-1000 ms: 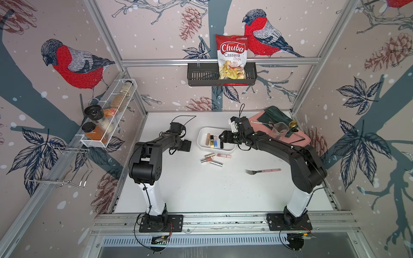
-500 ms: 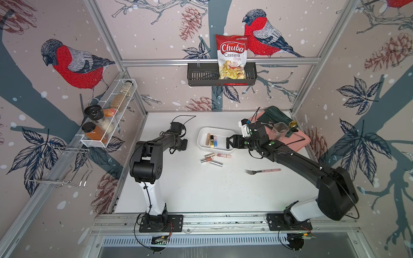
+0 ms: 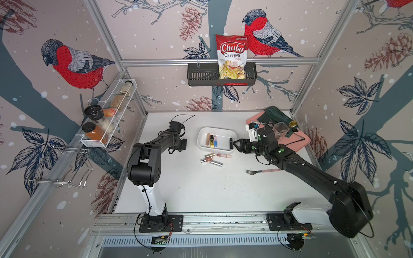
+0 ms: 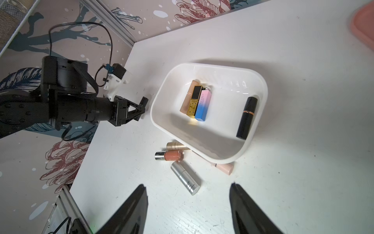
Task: Put the lipstick into the storage box
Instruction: Pick up the lipstick at the center of the board.
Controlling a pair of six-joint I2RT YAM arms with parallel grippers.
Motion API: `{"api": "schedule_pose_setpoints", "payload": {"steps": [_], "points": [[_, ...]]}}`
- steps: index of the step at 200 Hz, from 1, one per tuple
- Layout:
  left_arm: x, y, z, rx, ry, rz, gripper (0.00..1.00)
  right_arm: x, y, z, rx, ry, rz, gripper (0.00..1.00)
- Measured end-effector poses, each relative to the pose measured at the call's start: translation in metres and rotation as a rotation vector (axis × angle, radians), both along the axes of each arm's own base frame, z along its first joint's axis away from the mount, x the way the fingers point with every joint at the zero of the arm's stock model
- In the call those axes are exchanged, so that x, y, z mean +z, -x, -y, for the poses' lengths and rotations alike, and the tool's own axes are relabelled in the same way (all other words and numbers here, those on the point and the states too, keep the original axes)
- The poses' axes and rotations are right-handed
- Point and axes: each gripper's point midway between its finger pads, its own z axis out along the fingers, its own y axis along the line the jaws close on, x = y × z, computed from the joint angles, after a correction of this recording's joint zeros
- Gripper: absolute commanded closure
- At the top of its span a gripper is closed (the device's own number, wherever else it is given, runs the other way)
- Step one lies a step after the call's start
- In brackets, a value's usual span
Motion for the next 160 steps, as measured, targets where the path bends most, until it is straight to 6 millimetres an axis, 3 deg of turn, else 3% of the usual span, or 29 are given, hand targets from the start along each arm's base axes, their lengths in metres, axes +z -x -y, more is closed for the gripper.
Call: {"api": "schedule_pose_setpoints", "payload": {"steps": [25, 40, 59, 75, 107, 160], "points": [[0.062, 0.005, 0.006, 0.029, 0.080, 0.136, 0.97, -0.005, 0.010, 0.006, 0.003, 0.005, -0.010, 0.31], [0.099, 0.014, 0.019, 0.016, 0.154, 0.218, 0.97, -0.009, 0.015, 0.010, 0.001, 0.007, -0.014, 0.32], [0.138, 0.024, 0.051, -0.034, 0.261, 0.301, 0.97, -0.018, 0.022, 0.014, 0.000, 0.015, -0.028, 0.31], [0.156, 0.027, 0.081, -0.079, 0.335, 0.331, 0.97, -0.026, 0.026, 0.017, -0.003, 0.021, -0.043, 0.32], [0.158, 0.020, 0.135, -0.138, 0.443, 0.309, 0.97, -0.030, 0.030, 0.020, -0.005, 0.022, -0.050, 0.31], [0.107, -0.009, 0.211, -0.199, 0.475, 0.188, 0.97, -0.033, 0.038, 0.025, -0.007, 0.018, -0.048, 0.31]]}}
